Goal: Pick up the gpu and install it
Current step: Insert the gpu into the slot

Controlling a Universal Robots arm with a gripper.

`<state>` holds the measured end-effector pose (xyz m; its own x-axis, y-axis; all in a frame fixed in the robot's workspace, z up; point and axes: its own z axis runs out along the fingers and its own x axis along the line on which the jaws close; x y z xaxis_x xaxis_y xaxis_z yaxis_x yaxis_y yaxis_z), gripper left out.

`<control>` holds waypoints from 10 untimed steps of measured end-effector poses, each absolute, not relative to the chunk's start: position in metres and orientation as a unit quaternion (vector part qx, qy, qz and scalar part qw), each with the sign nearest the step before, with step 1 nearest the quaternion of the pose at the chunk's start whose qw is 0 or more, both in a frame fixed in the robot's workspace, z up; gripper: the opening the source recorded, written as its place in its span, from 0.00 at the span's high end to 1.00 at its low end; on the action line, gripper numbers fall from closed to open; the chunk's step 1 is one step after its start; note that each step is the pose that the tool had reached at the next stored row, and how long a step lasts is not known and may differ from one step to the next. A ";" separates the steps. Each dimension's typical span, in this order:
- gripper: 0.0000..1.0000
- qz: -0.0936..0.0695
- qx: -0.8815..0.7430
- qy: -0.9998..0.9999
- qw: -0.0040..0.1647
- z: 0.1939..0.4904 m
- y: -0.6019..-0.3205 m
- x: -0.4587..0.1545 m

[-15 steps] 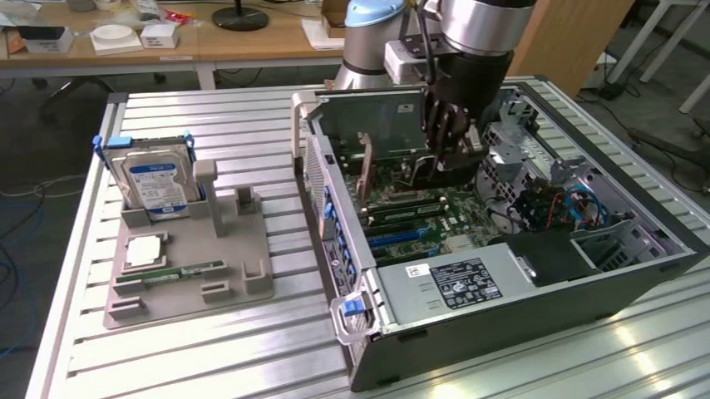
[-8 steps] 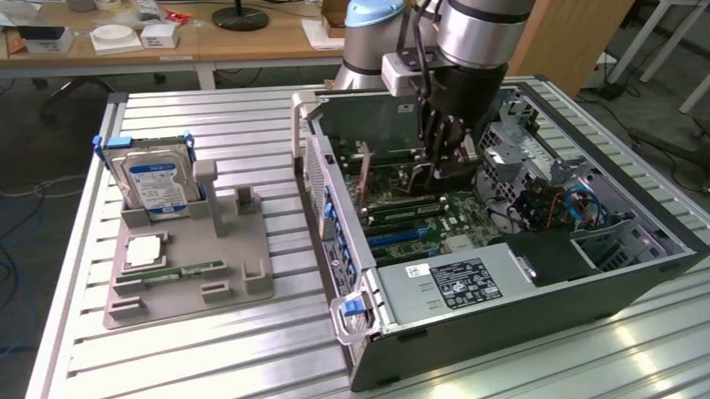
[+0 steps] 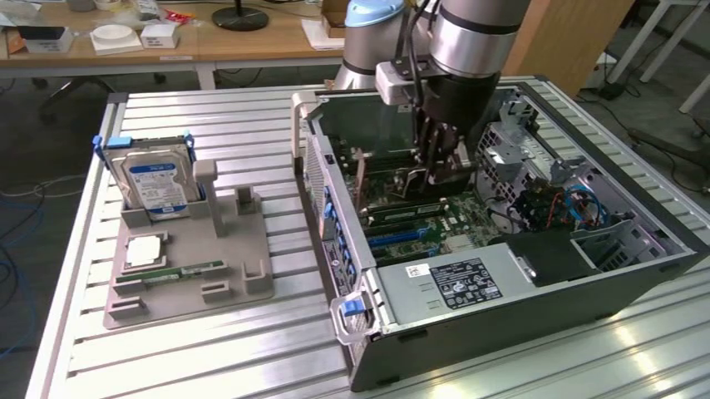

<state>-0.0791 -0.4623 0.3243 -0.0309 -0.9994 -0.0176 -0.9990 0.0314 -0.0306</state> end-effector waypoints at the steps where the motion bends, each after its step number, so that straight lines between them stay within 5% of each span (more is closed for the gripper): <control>1: 0.74 -0.005 -0.696 0.718 0.017 0.324 -0.463 -0.079; 10: 0.74 -0.005 -0.696 0.718 0.017 0.314 -0.465 -0.080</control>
<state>-0.0802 -0.4653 0.3143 -0.0308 -0.9994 -0.0178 -0.9990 0.0313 -0.0307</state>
